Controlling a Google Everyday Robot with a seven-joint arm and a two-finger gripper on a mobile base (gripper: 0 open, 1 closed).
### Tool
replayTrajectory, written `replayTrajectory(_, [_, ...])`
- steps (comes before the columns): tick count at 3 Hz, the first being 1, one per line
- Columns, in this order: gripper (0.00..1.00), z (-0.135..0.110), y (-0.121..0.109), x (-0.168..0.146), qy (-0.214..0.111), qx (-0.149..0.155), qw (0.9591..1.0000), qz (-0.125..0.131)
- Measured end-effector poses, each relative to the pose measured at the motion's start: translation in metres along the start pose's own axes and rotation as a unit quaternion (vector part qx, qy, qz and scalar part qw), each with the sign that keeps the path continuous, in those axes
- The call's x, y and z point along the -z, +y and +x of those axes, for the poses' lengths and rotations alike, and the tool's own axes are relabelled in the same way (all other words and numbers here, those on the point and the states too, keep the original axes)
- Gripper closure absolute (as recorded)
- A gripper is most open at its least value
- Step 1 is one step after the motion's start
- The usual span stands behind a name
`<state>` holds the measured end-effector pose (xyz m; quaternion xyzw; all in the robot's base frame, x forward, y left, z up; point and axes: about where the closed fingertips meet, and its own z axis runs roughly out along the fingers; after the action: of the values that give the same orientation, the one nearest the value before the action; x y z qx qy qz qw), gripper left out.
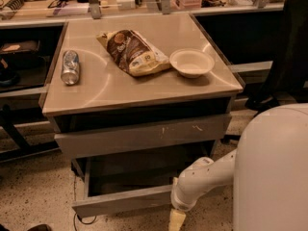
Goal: Open middle drawer
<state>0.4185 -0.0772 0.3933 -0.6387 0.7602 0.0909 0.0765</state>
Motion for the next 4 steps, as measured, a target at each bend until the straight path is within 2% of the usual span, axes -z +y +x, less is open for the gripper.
replayTrajectory(1, [0.00, -0.001, 0.000, 0.003, 0.000, 0.000, 1.0000, 0.000])
replayTrajectory(2, [0.00, 0.015, 0.030, 0.016, 0.006, -0.008, 0.9999, -0.002])
replayTrajectory(3, [0.00, 0.055, 0.092, 0.045, 0.033, -0.024, 0.9991, -0.009])
replayTrajectory(4, [0.00, 0.055, 0.092, 0.046, 0.033, -0.024, 0.9991, -0.009])
